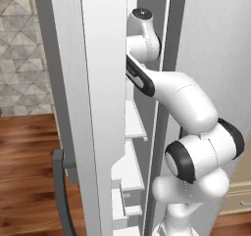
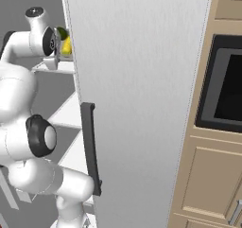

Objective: Take the corn and lime out of the freezer and place them in the tupperware container on the counter. Then put the tupperware containing the vegetables back in the freezer.

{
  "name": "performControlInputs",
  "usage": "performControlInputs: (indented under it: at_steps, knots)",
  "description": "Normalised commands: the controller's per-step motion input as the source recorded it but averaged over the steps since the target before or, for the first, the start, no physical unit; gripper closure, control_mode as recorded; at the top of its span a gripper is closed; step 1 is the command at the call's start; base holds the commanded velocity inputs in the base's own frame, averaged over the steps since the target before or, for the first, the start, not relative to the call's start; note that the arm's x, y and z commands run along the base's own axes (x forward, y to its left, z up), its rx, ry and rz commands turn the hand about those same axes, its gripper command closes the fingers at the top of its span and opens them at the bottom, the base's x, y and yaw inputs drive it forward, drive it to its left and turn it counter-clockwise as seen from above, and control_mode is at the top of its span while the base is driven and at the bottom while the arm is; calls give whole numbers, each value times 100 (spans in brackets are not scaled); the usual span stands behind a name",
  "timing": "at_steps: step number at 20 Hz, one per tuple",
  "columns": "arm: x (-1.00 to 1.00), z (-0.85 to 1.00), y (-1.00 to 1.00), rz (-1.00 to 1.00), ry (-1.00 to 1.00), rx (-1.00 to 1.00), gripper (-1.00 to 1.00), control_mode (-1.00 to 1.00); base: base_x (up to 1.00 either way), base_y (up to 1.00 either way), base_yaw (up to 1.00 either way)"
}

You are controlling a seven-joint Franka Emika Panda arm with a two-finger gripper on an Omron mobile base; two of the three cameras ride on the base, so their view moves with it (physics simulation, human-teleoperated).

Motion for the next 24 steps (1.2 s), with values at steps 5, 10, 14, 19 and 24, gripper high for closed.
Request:
performControlInputs:
  at_steps: [5,10,14,19,24]
  knots:
    - [54,-20,3,-6,0,0,100,-100,0,0,0]
    - [45,-26,0,-5,0,0,100,-100,0,0,0]
    - [46,-23,0,-4,0,0,100,-100,0,0,0]
    - [51,-16,0,-4,0,0,100,-100,0,0,0]
    - [44,-15,3,-4,0,0,-100,-100,0,0,0]
